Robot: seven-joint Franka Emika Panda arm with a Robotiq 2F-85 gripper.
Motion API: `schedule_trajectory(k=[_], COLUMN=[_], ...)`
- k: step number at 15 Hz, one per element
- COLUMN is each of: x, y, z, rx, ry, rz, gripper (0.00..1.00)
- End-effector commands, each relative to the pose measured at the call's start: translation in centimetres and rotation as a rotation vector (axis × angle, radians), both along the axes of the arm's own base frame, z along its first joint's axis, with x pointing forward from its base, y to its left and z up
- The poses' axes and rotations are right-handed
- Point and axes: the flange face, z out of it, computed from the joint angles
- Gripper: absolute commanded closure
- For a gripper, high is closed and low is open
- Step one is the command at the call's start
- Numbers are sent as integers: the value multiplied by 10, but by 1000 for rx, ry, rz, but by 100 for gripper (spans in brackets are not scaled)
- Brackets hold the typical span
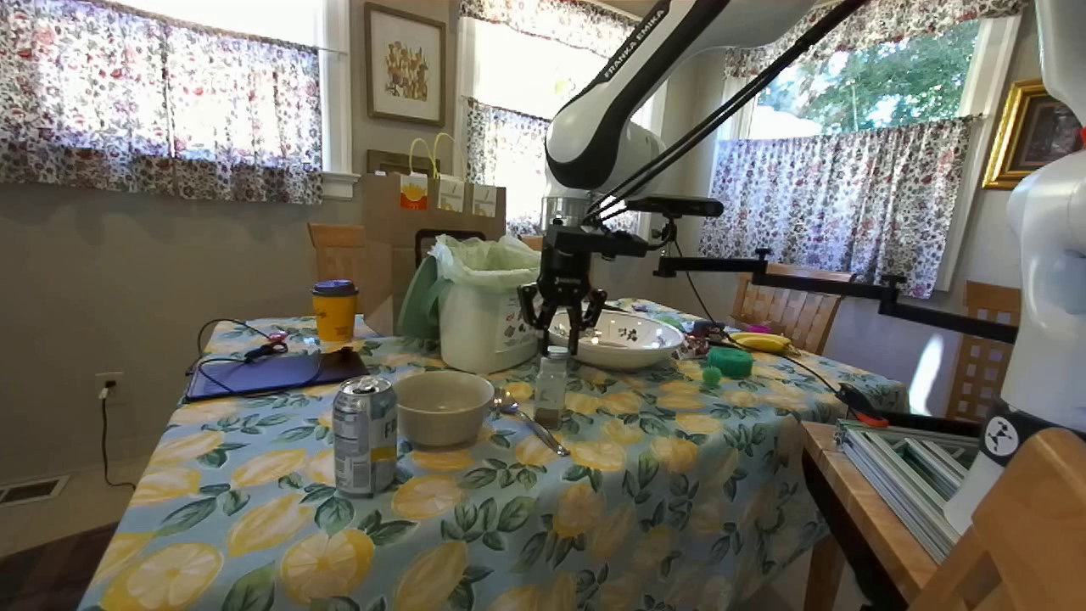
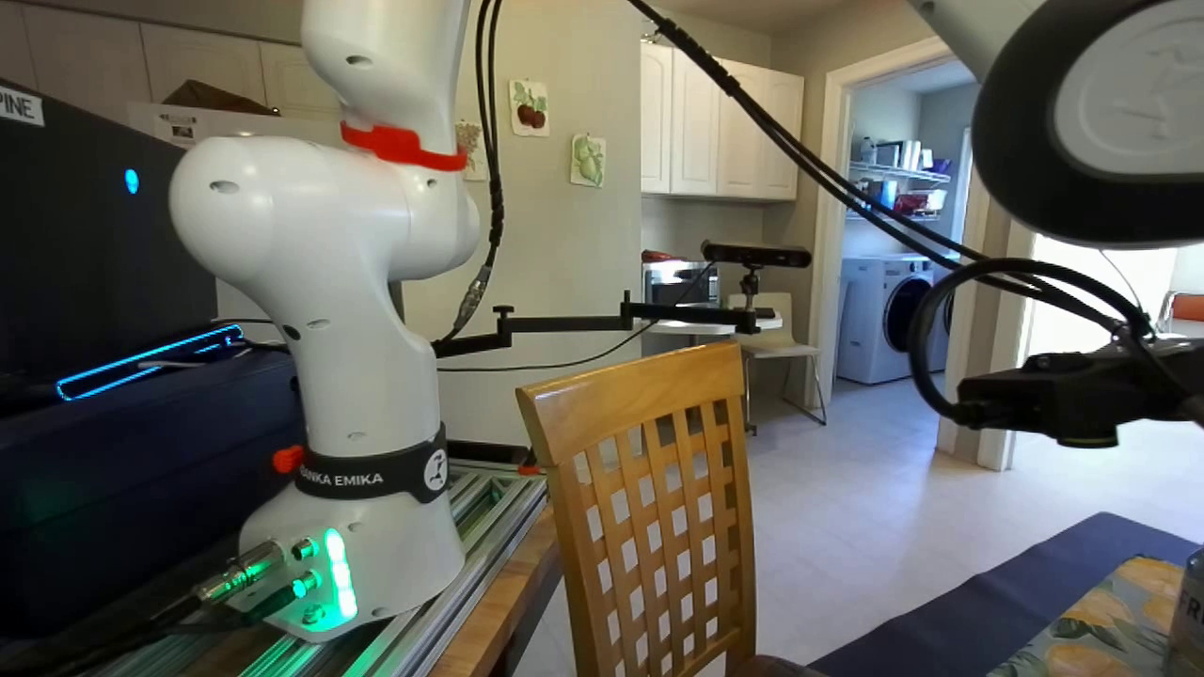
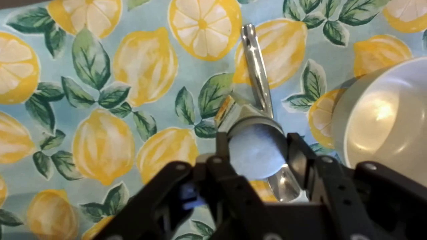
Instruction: Put the lid on the bottle
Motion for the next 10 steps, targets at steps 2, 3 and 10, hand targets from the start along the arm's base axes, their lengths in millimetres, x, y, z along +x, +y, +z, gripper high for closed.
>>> schedule_trajectory(k=[2, 3, 10], x=[0, -1, -3], y=[-1, 0, 0], z=[5, 4, 1], rx=[-5, -6, -12], ry=[-28, -27, -24], rz=[10, 10, 12], gripper=[78, 78, 78])
